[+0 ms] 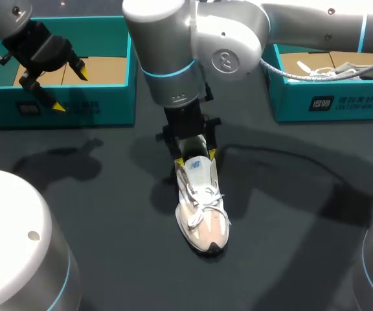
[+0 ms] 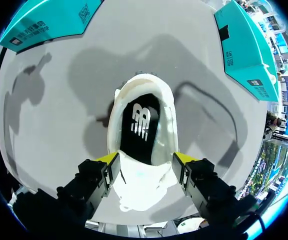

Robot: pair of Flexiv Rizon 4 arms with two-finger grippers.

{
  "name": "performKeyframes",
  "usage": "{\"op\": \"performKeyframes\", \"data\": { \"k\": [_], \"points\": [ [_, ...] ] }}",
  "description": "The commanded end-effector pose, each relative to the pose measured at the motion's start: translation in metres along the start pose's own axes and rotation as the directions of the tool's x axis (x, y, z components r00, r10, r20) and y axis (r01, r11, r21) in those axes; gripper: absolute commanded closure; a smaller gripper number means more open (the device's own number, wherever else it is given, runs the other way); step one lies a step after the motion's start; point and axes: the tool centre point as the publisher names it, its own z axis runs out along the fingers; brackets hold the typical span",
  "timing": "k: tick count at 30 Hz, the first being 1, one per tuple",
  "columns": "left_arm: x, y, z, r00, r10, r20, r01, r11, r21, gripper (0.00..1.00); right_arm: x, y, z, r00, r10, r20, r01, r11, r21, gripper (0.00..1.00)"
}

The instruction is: Take the shoe out of the shoebox, open the shoe tongue, remove and reinsert the insole, then place the shoe into the shoebox

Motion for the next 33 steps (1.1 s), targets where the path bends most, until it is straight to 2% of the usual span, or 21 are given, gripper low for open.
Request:
{"op": "performKeyframes", "data": {
  "k": [1,10,12,13,14,18,20,24,26,28,33],
  "points": [
    [0.0,0.0,0.0,1.0,0.001,-0.002,-0.001,1.0,-0.002,0.0,-0.002,-0.012,-0.008,1.0,0.004,0.001,-0.004,1.0,-0.017,0.36],
    [0.0,0.0,0.0,1.0,0.001,-0.002,-0.001,1.0,-0.002,0.0,0.003,-0.032,-0.017,1.0,0.018,0.007,-0.018,0.999,-0.032,0.36],
    [0.0,0.0,0.0,1.0,0.001,-0.002,-0.001,1.0,-0.002,0.0,0.004,-0.038,-0.018,1.0,0.028,0.006,-0.027,0.999,-0.032,0.4],
    [0.0,0.0,0.0,1.0,0.001,-0.002,-0.001,1.0,-0.002,0.0,0.004,-0.042,-0.018,0.999,0.033,0.004,-0.033,0.999,-0.033,0.48],
    [0.0,0.0,0.0,1.0,0.001,-0.002,-0.001,1.0,-0.002,0.0,0.005,-0.046,-0.018,0.999,0.037,0.0,-0.037,0.999,-0.035,0.51],
    [0.0,0.0,0.0,1.0,0.001,-0.002,-0.001,1.0,-0.002,0.0,0.005,-0.062,-0.017,0.998,0.068,-0.007,-0.068,0.998,-0.019,0.53],
    [0.0,0.0,0.0,1.0,0.001,-0.002,-0.001,1.0,-0.002,0.0,0.005,-0.069,-0.016,0.997,0.077,-0.011,-0.077,0.997,-0.019,0.58],
    [0.0,0.0,0.0,1.0,0.001,-0.002,-0.001,1.0,-0.002,0.0,0.002,-0.083,-0.012,0.994,0.107,-0.019,-0.107,0.994,-0.013,0.61],
    [0.0,0.0,0.0,1.0,0.001,-0.002,-0.001,1.0,-0.002,0.0,0.001,-0.089,-0.011,0.992,0.126,-0.017,-0.127,0.992,-0.011,0.67],
    [0.0,0.0,0.0,1.0,0.001,-0.002,-0.001,1.0,-0.002,0.0,-0.001,-0.093,-0.01,0.99,0.136,-0.02,-0.137,0.991,-0.014,0.75],
    [0.0,0.0,0.0,1.0,0.001,-0.002,-0.001,1.0,-0.002,0.0,-0.004,-0.087,-0.003,0.991,0.127,-0.035,-0.128,0.991,-0.04,0.84]
  ]
}}
